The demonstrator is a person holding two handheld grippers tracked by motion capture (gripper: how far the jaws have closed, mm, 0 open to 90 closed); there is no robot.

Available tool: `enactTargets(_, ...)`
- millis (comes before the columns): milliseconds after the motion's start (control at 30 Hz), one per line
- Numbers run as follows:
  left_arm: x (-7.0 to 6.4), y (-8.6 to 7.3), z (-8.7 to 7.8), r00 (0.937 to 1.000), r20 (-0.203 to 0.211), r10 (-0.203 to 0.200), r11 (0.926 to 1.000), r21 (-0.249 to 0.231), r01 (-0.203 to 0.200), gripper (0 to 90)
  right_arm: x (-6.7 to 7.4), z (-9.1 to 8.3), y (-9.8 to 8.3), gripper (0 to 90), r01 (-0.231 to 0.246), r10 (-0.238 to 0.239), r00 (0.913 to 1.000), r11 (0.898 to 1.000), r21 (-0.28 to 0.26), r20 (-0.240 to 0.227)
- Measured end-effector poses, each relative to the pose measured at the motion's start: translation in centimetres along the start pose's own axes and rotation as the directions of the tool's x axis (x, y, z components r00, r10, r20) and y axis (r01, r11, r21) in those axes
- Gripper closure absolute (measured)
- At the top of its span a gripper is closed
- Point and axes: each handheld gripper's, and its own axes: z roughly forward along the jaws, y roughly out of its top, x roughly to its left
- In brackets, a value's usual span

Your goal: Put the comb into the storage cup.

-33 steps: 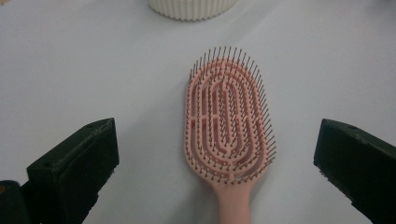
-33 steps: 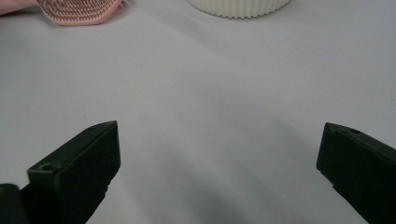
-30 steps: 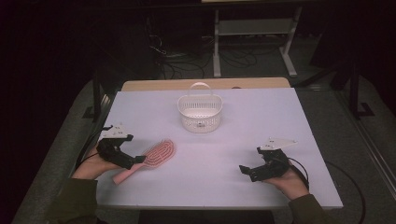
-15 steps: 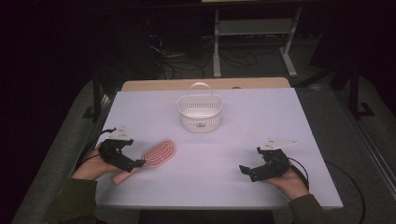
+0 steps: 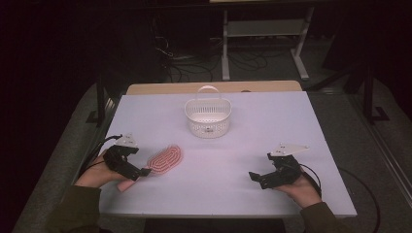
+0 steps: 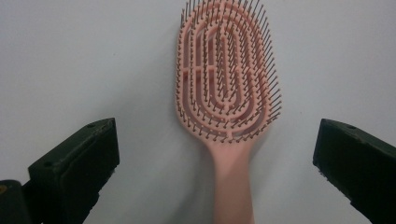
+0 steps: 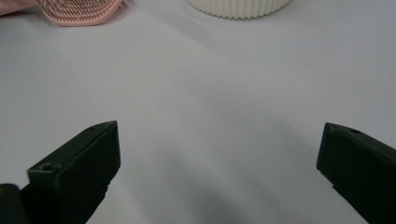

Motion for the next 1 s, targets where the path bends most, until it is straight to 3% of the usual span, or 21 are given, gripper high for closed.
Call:
enactTargets(500,-0.2,-0.2,1.0,1.0,-0.005,0.009,0.9971,0.076,-0.008,4.4,0.0,0.0,0.0,0.0,-0.001,0.001,1.0,1.0,0.003,0.001)
enactTargets(1000,-0.5,-0.5,1.4,0.9994,0.005,0.033,0.9911,0.129,-0.034,22.9,0.0,0.0,0.0,0.0,-0.001,0.001,1.0,1.0,0.0,0.001)
